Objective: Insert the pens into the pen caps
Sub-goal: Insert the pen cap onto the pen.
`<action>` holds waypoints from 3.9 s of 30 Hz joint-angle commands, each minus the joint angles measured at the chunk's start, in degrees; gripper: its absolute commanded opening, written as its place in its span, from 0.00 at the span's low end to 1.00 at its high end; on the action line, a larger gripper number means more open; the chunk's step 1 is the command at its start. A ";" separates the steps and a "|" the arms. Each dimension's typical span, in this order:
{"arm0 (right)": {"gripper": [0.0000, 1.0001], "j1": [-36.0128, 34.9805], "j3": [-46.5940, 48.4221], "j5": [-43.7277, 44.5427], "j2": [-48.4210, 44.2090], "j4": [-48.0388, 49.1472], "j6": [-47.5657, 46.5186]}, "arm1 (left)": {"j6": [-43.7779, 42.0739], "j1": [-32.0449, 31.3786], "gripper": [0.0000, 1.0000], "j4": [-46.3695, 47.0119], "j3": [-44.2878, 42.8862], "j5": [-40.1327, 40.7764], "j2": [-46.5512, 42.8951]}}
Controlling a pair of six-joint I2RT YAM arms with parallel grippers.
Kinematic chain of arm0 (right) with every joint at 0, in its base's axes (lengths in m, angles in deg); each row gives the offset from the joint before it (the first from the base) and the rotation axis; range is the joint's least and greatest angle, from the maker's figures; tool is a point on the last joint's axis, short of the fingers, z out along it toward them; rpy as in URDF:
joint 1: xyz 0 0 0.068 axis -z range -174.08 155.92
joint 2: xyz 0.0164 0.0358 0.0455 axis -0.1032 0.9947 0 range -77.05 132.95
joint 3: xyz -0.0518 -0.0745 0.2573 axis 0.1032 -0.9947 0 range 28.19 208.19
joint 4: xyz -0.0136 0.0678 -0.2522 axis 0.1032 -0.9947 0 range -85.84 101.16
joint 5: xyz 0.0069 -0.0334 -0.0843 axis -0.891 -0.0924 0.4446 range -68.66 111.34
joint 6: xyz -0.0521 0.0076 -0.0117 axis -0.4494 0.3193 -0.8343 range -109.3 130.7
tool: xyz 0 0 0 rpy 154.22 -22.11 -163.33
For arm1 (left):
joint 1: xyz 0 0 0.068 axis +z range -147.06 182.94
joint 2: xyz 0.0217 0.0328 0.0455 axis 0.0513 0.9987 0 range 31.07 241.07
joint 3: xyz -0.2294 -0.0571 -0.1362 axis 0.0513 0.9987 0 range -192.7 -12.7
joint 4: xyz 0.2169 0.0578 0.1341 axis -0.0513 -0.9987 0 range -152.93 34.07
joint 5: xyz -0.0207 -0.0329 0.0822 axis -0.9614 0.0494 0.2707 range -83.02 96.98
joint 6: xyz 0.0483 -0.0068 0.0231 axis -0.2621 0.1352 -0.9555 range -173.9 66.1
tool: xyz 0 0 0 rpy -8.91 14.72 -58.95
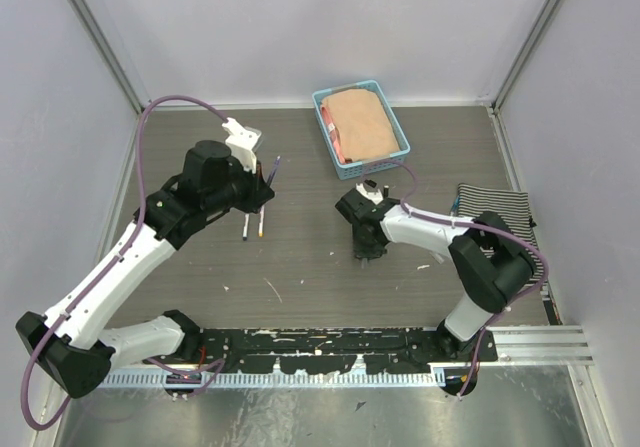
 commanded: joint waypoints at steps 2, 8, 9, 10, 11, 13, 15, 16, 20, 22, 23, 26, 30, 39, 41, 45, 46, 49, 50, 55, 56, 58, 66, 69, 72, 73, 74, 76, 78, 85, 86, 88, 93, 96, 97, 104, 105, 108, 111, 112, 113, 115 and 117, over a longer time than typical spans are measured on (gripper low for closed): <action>0.17 -0.15 -2.01 0.32 -6.55 3.46 -0.92 | 1.79 0.31 0.00 -0.33 0.50 -0.23 0.56; 0.16 -0.20 -5.22 -3.87 -15.09 10.00 -0.48 | 7.30 -0.67 0.00 4.34 4.28 -2.01 -0.01; 0.16 -0.18 -5.57 -3.92 -16.73 11.22 -0.23 | 8.61 -0.97 0.00 5.37 5.38 -2.31 -0.07; 0.15 -0.21 -5.90 -3.99 -18.19 11.81 0.08 | 9.84 -1.43 0.00 6.47 6.72 -2.71 -0.33; 0.15 -0.24 -6.20 -4.22 -19.71 13.00 0.26 | 11.24 -2.22 0.00 8.02 8.12 -2.97 -0.82; 0.15 -0.23 -6.76 -5.29 -22.54 15.31 0.60 | 13.32 -5.14 0.00 11.11 10.46 -1.95 -1.61; 0.15 -0.24 -7.10 -6.48 -25.25 17.39 0.98 | 14.48 -10.12 0.00 13.09 11.79 0.43 -1.87; 0.15 -0.26 -7.10 -6.65 -26.84 17.91 1.11 | 14.70 -12.10 0.00 13.79 12.00 1.82 -1.77; 0.15 -0.24 -7.04 -5.02 -33.20 19.44 3.06 | 15.68 -18.72 0.00 18.47 13.56 5.00 -2.37; 0.15 -0.27 -7.18 -3.60 -37.06 20.15 4.49 | 16.12 -20.99 0.00 20.94 14.76 5.84 -3.32; 0.15 -0.24 -7.17 -2.60 -38.74 20.22 5.36 | 16.22 -21.95 0.00 21.94 15.27 6.25 -3.64; 0.15 -0.28 -7.22 1.07 -43.82 20.23 7.45 | 16.21 -23.75 0.00 24.02 15.90 6.40 -3.93; 0.16 -0.27 -7.76 5.33 -49.55 20.51 10.20 | 15.86 -25.08 0.00 26.01 15.62 4.96 -3.13; 0.16 -0.25 -14.46 7.26 -60.28 31.36 12.73 | 14.77 -26.70 0.00 25.24 12.11 3.99 0.84; 0.16 -0.26 -15.39 6.31 -60.95 34.06 12.87 | 14.56 -27.15 0.00 25.36 11.60 3.92 1.20; 0.16 -0.27 -15.81 3.72 -60.26 37.59 13.18 | 14.10 -27.63 0.00 25.43 10.75 3.64 1.94; 0.16 -0.26 -15.72 3.17 -59.85 37.97 13.20 | 13.99 -27.79 0.00 25.55 10.69 3.46 2.09; 0.15 -0.16 -15.84 1.79 -58.78 38.90 13.68 | 13.74 -28.12 0.00 25.92 10.50 3.15 2.31; 0.15 -0.24 -15.98 1.47 -58.56 39.46 13.93 | 13.58 -28.23 0.00 25.95 10.41 2.96 2.47; 0.15 -0.28 -16.20 1.19 -57.98 40.19 13.97 | 13.46 -28.52 0.00 26.12 10.31 2.37 2.89; 0.15 -0.29 -16.16 0.19 -57.84 40.22 13.92 | 13.39 -28.61 0.00 26.20 10.31 2.24 2.98; 0.15 -0.21 -16.00 -1.28 -57.47 40.26 13.73 | 13.22 -28.74 0.00 26.22 10.18 1.92 3.24; 0.15 -0.24 -15.00 -3.29 -55.47 38.87 13.09 | 12.99 -28.87 0.00 26.31 9.81 2.18 3.59; 0.15 -0.29 -15.21 -3.67 -55.45 38.61 13.02 | 12.91 -28.90 0.00 26.31 9.87 2.46 3.41; 0.15 -0.28 -15.32 -3.60 -55.67 38.19 12.96 | 12.90 -28.87 0.00 26.31 9.96 2.81 3.24; 0.15 -0.20 -15.37 -3.55 -55.84 38.01 12.84 | 12.90 -28.85 0.00 26.23 10.04 2.95 3.23; 0.15 -0.24 -15.40 -3.51 -55.98 37.95 12.84 | 12.90 -28.87 0.00 26.15 10.05 3.05 3.23; 0.15 -0.22 -15.43 -3.36 -56.35 37.86 12.80 | 12.98 -28.93 0.00 26.05 10.05 3.33 3.30; 0.15 -0.25 -15.39 -3.41 -56.57 37.80 12.72 | 12.99 -28.89 0.00 26.07 9.98 3.27 3.39; 0.15 -0.28 -15.26 -3.33 -56.56 37.11 12.38 | 12.99 -28.88 0.00 26.13 9.86 3.37 3.60; 0.15 -0.29 -15.27 -3.33 -56.47 36.99 12.42 | 12.99 -28.88 0.00 26.13 9.85 3.34 3.56; 0.15 -0.19 -15.36 -3.24 -56.38 36.75 12.34 | 12.99 -28.87 0.00 26.05 9.87 3.39 3.51; 0.15 -0.28 -15.49 -3.65 -56.26 36.56 12.24 | 12.99 -28.88 0.00 25.97 10.04 3.85 3.38; 0.15 -0.24 -15.38 -4.40 -56.17 36.90 12.06 | 12.99 -28.88 0.00 25.95 9.87 3.76 3.58; 0.15 -0.29 -15.32 -4.80 -56.16 36.93 11.92 | 13.07 -28.90 0.00 25.91 9.81 3.79 3.68; 0.15 -0.24 -15.00 -6.66 -55.72 36.95 11.37 | 13.04 -28.87 0.00 25.94 9.48 3.83 3.98; 0.15 -0.21 -15.04 -6.61 -55.76 36.69 11.35 | 13.03 -28.89 0.00 25.95 9.40 3.84 4.04; 0.15 -0.24 -15.29 -6.63 -56.01 36.13 11.29 | 12.99 -28.87 0.00 25.88 9.43 4.01 4.00; 0.15 -0.26 -15.31 -6.88 -56.20 35.67 11.25 | 12.99 -28.90 0.00 25.93 9.41 4.38 3.91; 0.14 -0.25 -15.40 -6.97 -56.24 35.63 11.28 | 13.05 -28.95 0.00 25.95 9.35 4.43 3.94; 0.15 -0.29 -15.43 -7.06 -56.25 35.61 11.26 | 13.08 -28.88 0.00 26.02 9.35 4.56 3.93; 0.15 -0.24 -15.57 -7.11 -56.33 35.48 11.28 | 13.17 -28.89 0.00 26.20 9.28 4.67 3.92; 0.15 -0.24 -15.61 -7.30 -56.12 35.50 11.33 | 13.21 -28.94 0.00 26.30 9.19 4.70 4.16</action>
